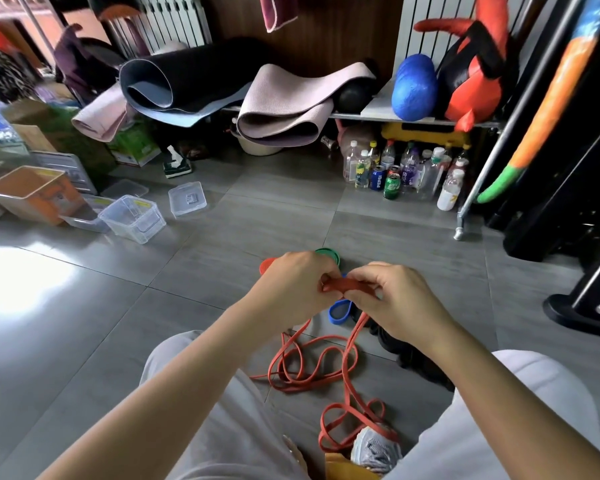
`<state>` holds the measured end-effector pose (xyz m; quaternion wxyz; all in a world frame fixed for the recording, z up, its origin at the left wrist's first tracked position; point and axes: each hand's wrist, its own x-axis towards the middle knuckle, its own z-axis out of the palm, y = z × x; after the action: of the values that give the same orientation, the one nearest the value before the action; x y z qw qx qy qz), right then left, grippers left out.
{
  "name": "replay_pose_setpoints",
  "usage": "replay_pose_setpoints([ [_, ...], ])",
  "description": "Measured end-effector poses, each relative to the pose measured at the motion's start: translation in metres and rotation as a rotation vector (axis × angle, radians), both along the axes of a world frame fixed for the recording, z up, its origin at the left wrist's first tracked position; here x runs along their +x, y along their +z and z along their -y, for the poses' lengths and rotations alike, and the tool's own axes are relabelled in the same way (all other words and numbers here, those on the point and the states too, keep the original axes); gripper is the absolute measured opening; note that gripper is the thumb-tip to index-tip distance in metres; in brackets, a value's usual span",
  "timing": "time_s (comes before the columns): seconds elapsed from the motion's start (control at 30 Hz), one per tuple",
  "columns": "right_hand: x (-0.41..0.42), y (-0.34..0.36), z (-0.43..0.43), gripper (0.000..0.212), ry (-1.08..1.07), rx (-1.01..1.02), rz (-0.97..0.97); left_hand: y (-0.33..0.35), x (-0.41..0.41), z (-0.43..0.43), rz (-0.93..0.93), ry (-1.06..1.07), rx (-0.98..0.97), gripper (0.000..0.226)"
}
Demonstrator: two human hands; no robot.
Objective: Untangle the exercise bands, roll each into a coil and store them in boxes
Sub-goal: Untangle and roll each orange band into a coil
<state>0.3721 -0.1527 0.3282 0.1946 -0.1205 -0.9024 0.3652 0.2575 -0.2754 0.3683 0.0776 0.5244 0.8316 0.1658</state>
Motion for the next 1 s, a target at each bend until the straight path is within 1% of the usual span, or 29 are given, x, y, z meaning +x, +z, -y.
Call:
replay_pose_setpoints([
  [0.03,0.001,0.001,-0.001,0.018,-0.01,-0.019,-0.008,-0.001,0.0,0.0,0.019,0.008,0.018,0.016],
  [0.07,0.002,0.002,-0.001,0.021,-0.028,-0.081,-0.028,-0.002,-0.001,0.002,0.069,0.028,0.06,0.012],
  [0.1,0.003,0.003,-0.003,0.026,-0.047,-0.175,-0.059,-0.003,-0.003,0.003,0.162,0.056,0.126,0.008],
  [0.17,0.006,0.007,-0.004,0.029,-0.066,-0.36,-0.125,-0.005,-0.005,0.005,0.439,0.118,0.295,0.016],
  [0.23,0.007,0.008,-0.001,0.022,-0.065,-0.477,-0.175,-0.009,-0.003,0.006,0.746,0.15,0.476,0.018],
  [0.27,0.008,0.007,0.002,0.019,-0.057,-0.54,-0.196,-0.011,0.0,0.006,0.895,0.147,0.546,0.015],
  [0.3,0.007,0.005,0.006,0.019,-0.052,-0.612,-0.219,-0.015,0.003,0.005,1.044,0.147,0.603,0.016],
  [0.33,0.006,0.002,0.01,0.02,-0.053,-0.682,-0.242,-0.019,0.007,0.005,1.192,0.157,0.648,0.022],
  [0.37,0.006,-0.001,0.014,0.022,-0.06,-0.733,-0.265,-0.023,0.011,0.004,1.308,0.168,0.683,0.026],
  [0.43,0.006,-0.007,0.019,0.02,-0.093,-0.747,-0.304,-0.031,0.017,0.004,1.416,0.193,0.735,0.027],
  [0.47,0.007,-0.008,0.02,0.018,-0.107,-0.71,-0.303,-0.033,0.019,0.005,1.423,0.21,0.72,0.025],
  [0.5,0.008,-0.009,0.019,0.015,-0.113,-0.652,-0.282,-0.033,0.019,0.006,1.391,0.23,0.676,0.022],
  [0.53,0.008,-0.01,0.017,0.014,-0.108,-0.582,-0.243,-0.031,0.017,0.006,1.274,0.25,0.606,0.019],
  [0.57,0.009,-0.01,0.014,0.015,-0.1,-0.49,-0.195,-0.029,0.014,0.007,1.076,0.257,0.52,0.02],
  [0.6,0.009,-0.01,0.01,0.015,-0.089,-0.369,-0.142,-0.026,0.009,0.008,0.836,0.244,0.433,0.025],
  [0.63,0.009,-0.01,0.008,0.013,-0.075,-0.228,-0.094,-0.02,0.005,0.009,0.615,0.197,0.354,0.03],
  [0.67,0.009,-0.008,0.007,0.012,-0.053,-0.091,-0.056,-0.014,0.003,0.009,0.431,0.128,0.268,0.031],
  [0.7,0.008,-0.006,0.007,0.011,-0.025,0.017,-0.03,-0.008,0.002,0.009,0.287,0.052,0.183,0.028],
  [0.73,0.007,-0.003,0.007,0.011,0.003,0.081,-0.015,-0.003,0.001,0.009,0.17,-0.009,0.104,0.024],
  [0.77,0.006,0.0,0.007,0.01,0.022,0.112,-0.011,0.0,0.001,0.01,0.084,-0.041,0.052,0.022],
  [0.8,0.006,0.003,0.006,0.009,0.025,0.118,-0.011,0.002,0.0,0.011,0.043,-0.048,0.043,0.02],
  [0.83,0.005,0.006,0.005,0.01,0.009,0.092,-0.015,0.004,-0.001,0.011,0.047,-0.035,0.078,0.017],
  [0.87,0.006,0.009,0.003,0.012,-0.018,0.021,-0.03,0.005,-0.003,0.012,0.123,0.0,0.155,0.015],
  [0.9,0.006,0.013,0.001,0.015,-0.042,-0.087,-0.063,0.006,-0.004,0.012,0.265,0.047,0.247,0.015],
  [0.97,0.008,0.019,-0.001,0.024,-0.051,-0.319,-0.166,0.005,-0.003,0.011,0.623,0.126,0.432,0.019],
  [1.0,0.008,0.021,0.0,0.024,-0.044,-0.413,-0.212,0.004,-0.003,0.011,0.773,0.148,0.51,0.02],
])
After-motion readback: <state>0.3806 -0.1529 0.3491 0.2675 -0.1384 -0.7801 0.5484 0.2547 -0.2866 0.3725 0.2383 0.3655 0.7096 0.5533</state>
